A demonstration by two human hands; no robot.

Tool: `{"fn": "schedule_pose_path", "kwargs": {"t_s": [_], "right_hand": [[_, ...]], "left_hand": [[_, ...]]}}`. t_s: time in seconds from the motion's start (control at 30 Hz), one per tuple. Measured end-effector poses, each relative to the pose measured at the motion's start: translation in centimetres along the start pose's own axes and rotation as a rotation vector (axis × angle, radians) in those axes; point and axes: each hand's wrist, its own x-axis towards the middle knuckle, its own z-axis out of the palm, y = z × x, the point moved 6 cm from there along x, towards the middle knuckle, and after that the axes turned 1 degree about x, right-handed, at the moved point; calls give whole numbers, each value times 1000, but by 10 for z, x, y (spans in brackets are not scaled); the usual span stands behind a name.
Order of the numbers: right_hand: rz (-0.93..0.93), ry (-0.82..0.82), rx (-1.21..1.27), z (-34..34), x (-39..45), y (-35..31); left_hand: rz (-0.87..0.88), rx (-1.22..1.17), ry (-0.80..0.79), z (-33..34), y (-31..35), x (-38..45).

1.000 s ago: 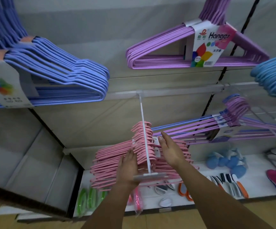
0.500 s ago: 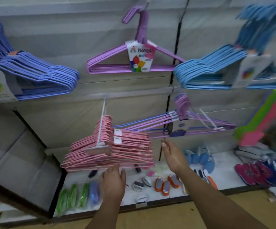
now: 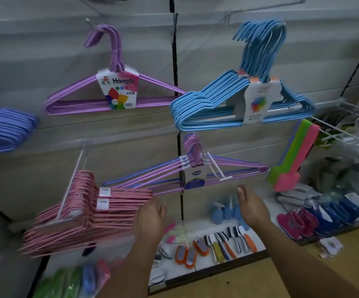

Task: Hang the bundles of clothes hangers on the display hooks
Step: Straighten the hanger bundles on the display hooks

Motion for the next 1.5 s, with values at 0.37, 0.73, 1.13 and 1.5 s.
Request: {"fn": "schedule_pose_path", "kwargs": {"t_s": [0.37,0.73,1.13,1.5], "right_hand": [[-55,-51,-100,-12,127,-4],[-93,-315,-240,52,210,4],[-427,-451,-524,123,254,-33],[-392,-403,-376,141,268,-22]], "left_hand": [[-28,16,-166,62,41,94],[-65,50,-180,107,60,150],[16,260,-288,168,62,218],[75,266,-178,195,55,233]]}}
